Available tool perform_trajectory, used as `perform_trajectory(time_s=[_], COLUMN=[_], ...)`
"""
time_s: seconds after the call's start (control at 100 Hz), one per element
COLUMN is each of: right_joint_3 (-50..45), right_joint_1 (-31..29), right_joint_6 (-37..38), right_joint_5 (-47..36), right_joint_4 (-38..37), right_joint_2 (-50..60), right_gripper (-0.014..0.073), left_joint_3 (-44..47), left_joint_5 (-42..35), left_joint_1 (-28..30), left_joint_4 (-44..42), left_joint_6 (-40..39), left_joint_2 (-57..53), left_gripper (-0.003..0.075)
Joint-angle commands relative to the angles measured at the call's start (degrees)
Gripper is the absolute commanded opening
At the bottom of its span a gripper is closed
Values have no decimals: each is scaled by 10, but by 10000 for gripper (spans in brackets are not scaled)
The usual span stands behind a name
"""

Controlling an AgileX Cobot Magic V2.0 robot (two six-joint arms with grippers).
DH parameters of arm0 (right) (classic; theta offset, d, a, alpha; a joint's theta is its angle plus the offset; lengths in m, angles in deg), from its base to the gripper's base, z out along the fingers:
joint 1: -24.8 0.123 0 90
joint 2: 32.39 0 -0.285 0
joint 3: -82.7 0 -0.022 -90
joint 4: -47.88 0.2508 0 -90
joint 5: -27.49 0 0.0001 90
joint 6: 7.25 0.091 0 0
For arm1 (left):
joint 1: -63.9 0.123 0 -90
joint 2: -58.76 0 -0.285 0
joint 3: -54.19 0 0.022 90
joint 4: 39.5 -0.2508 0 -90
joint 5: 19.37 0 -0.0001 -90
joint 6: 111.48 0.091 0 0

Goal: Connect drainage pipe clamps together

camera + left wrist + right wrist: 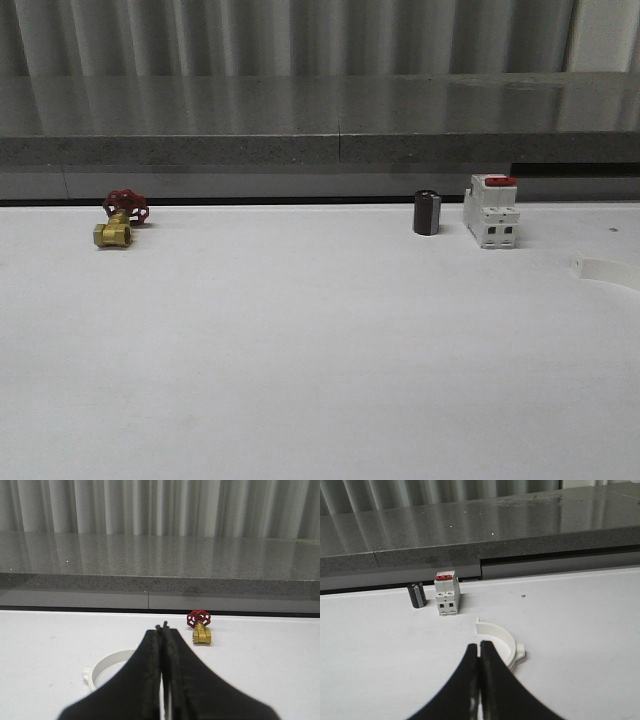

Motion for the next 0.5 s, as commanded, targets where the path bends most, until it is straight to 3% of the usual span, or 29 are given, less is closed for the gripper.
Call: perform_trajectory(time_s=[0.0, 0.49], right_joint_3=[9, 9], right_joint_1=[1, 1], right_joint_6=[-1, -1], right_joint_5=[-45, -45], right_joint_4=[-6, -6], right_joint_2=[11, 11], right_gripper=[-118, -118], left_joint_3=[20, -2], left_joint_5=[-49, -46], left_joint_1=[-1, -1], left_joint_4=[3, 2], left_joint_6=[-4, -4], left_joint_2=[-18, -16], left_gripper=[-20, -20])
